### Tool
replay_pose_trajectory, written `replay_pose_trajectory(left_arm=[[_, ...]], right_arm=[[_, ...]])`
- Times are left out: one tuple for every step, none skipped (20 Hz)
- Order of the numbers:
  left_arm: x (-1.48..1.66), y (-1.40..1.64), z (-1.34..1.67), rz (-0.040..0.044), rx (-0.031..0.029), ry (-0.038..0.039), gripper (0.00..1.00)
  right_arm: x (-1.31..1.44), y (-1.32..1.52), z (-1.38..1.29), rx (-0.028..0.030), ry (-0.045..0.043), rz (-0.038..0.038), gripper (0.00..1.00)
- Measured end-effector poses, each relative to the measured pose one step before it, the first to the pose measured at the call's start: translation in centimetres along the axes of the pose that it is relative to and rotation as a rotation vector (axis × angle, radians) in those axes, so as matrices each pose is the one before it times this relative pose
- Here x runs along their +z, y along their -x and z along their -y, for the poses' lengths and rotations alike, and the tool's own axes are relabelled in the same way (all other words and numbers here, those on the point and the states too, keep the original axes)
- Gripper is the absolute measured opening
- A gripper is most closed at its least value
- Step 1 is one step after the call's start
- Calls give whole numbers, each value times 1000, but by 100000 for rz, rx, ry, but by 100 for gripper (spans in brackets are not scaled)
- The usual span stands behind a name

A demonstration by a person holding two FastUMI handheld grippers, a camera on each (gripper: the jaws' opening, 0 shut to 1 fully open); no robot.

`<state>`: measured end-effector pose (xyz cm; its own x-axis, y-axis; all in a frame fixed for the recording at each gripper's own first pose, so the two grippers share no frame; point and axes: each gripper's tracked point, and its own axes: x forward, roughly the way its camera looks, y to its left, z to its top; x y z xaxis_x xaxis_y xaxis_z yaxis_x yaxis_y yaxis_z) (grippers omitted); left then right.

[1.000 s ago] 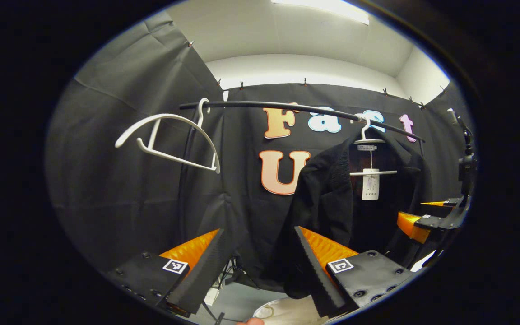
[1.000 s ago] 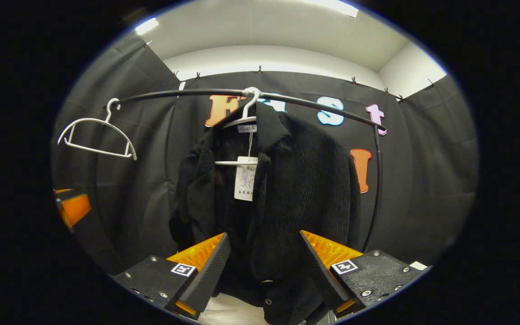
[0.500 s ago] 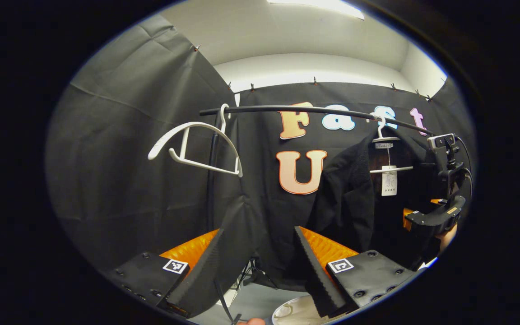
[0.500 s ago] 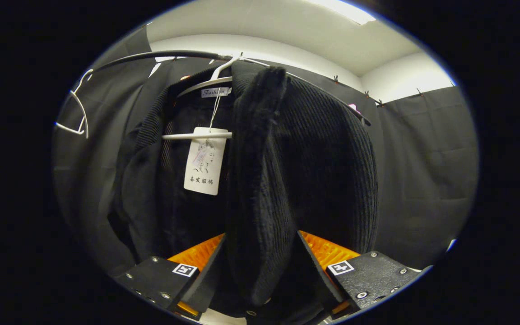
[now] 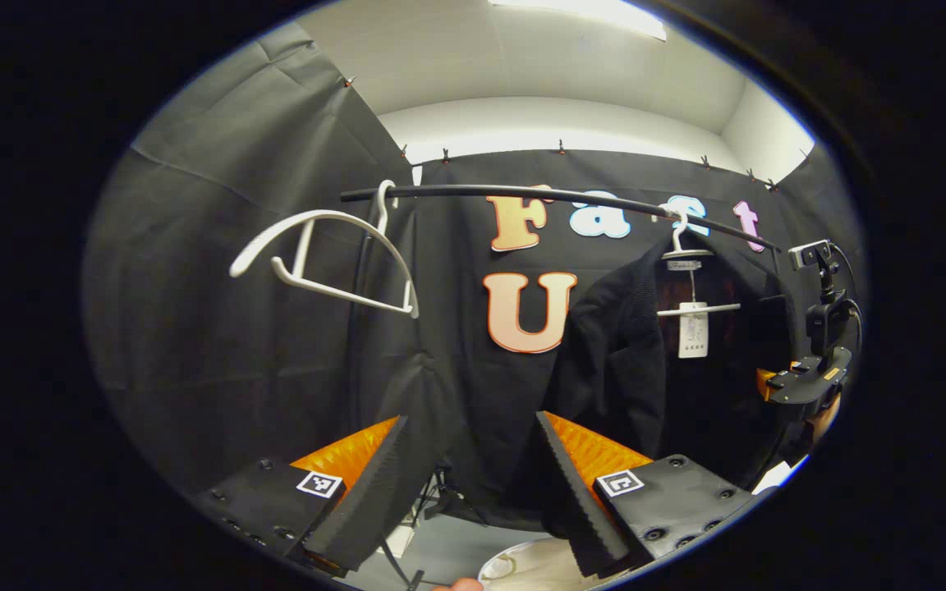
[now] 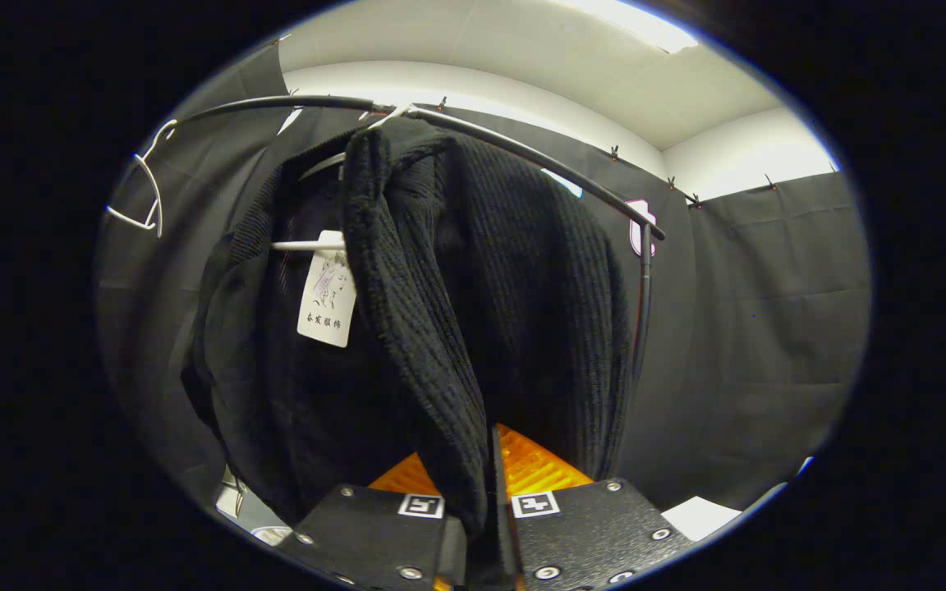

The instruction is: Grasp the clothes on the hanger with both hands and then place them into the laundry hamper below.

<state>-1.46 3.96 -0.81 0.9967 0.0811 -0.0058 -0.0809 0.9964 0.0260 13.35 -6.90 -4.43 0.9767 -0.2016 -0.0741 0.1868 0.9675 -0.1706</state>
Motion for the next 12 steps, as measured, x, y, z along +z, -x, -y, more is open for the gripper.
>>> replay_pose_trajectory(left_arm=[[96, -507, 936, 821, -1948, 985, 94], [125, -638, 1128, 580, -2004, 1282, 96], [-21, -711, 1433, 172, -2581, 1507, 93], [-48, -797, 1515, 47, -2702, 1633, 94], [-189, -906, 1423, -175, -2724, 1629, 94], [-204, -1163, 1567, 232, -3334, 1498, 94], [-402, -1393, 1589, -310, -3328, 1388, 94], [-451, -1500, 1590, -615, -3622, 1035, 94], [-508, -1364, 1542, -645, -3113, 475, 94], [-600, -1574, 1283, -568, -1799, 190, 94], [-638, -1285, 1059, -654, -1340, -89, 93], [-565, -1367, 1108, 109, -779, -1137, 100]], right_arm=[[415, 416, -39, 1798, -184, 919, 10], [603, 469, 288, 956, 413, 1521, 8], [730, 443, 48, 1205, 342, 2057, 10], [874, 472, 72, 951, -81, 2061, 10], [810, 582, 9, 1437, -292, 1863, 10], [820, 766, -114, 1476, -365, 1529, 10], [673, 576, -128, 1393, -255, 1078, 10], [681, 662, 158, 1536, -91, 678, 9], [430, 480, -178, 1374, 100, 395, 9], [426, 491, -268, 1415, -105, 645, 9], [398, 324, -348, 1631, -37, 914, 4], [318, 142, -194, 830, 284, 1071, 4]])
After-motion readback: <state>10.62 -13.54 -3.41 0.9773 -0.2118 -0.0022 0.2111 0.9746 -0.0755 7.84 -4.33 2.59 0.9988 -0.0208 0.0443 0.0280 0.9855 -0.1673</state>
